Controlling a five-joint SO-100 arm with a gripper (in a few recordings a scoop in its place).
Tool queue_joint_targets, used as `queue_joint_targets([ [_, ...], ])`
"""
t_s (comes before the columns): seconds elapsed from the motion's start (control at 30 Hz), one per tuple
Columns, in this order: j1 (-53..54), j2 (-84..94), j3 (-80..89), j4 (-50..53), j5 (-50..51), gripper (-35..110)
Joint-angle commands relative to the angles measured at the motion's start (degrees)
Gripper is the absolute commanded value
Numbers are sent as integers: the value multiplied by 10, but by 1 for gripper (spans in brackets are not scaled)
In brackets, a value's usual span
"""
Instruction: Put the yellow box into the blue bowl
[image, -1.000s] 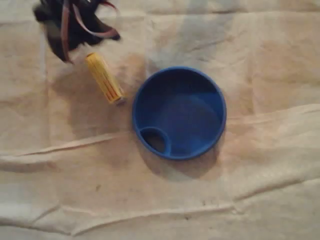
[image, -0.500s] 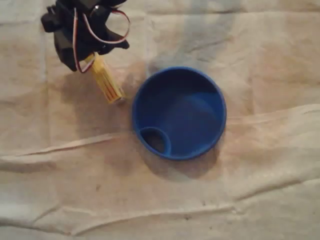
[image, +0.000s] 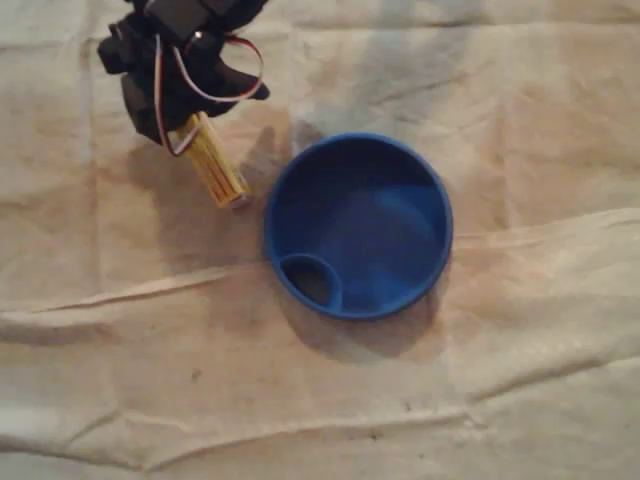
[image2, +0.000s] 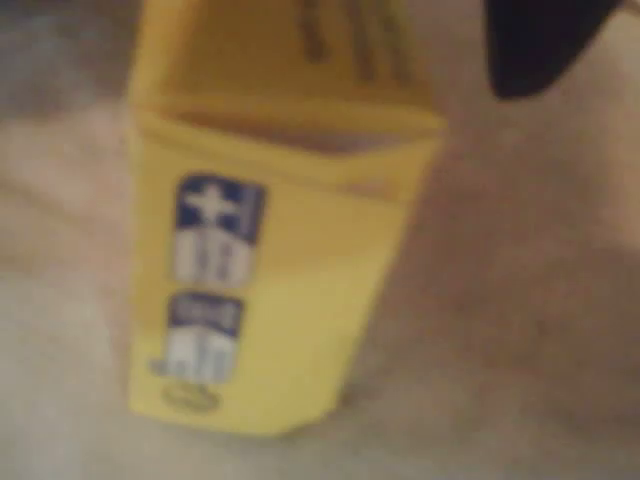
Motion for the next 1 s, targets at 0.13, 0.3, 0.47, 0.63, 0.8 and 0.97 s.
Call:
queue_joint_targets([
  [0.13,-8,15,-25,-11,4,49],
  [0.3,-6,-4,-33,-11,4,49],
  [0.47,-7,-17,-33,-30,4,49],
  [0.63,-8,-19,-33,-37,4,49],
  [0.8,-7,-20,-33,-34,4,47],
  [0.97,-4,-20,-28,-33,4,37],
])
